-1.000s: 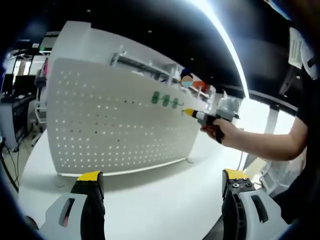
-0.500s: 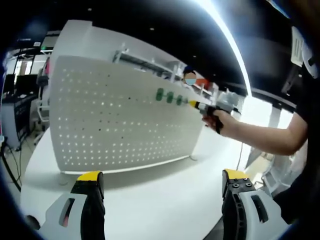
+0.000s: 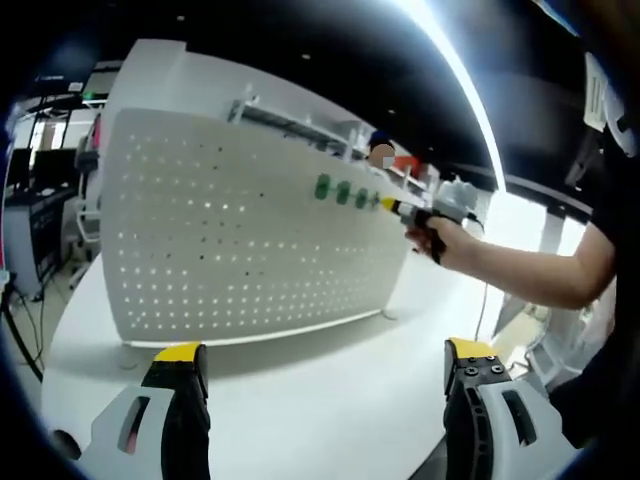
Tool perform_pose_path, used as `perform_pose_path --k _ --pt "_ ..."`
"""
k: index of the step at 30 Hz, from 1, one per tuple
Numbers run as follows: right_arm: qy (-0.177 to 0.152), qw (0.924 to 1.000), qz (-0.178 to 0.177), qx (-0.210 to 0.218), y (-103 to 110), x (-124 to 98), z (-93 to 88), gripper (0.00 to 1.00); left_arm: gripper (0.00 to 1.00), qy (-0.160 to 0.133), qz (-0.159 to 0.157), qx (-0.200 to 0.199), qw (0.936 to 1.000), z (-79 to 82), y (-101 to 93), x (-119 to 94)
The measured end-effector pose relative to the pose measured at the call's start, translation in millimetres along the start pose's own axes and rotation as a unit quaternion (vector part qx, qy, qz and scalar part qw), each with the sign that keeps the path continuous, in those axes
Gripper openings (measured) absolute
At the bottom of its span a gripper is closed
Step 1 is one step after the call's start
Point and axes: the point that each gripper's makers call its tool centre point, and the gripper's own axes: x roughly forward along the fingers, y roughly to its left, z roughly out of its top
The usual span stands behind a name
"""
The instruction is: Insert the hook assembly into the mounting plate slot until the hook locks in place.
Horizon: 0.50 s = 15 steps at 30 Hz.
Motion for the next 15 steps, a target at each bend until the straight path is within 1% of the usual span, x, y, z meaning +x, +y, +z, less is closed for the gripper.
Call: perform_pose_path --k 8,10,12,15 --pt "-0.008 0.9999 -0.009 -0.006 -1.4 1.6 -1.4 0.00 0.99 0.005 0.003 0.000 1.0000 -0.3 2.4 -2.9" --pt "-0.007 0.9998 -0.015 -0.014 -1.2 3.0 -1.8 0.00 0.99 0.003 0.004 -0.001 1.0000 1.6 3.6 -2.9" --pt "-0.003 0.9993 -0.019 -0.031 -0.9 4.0 -2.2 0.00 0.99 0.000 0.004 0.000 1.0000 3.5 3.2 -2.6" --pt "0.000 0.9992 -0.019 -0.034 -1.3 4.0 -1.9 0.00 0.99 0.001 0.002 0.003 1.0000 3.9 1.3 -2.2"
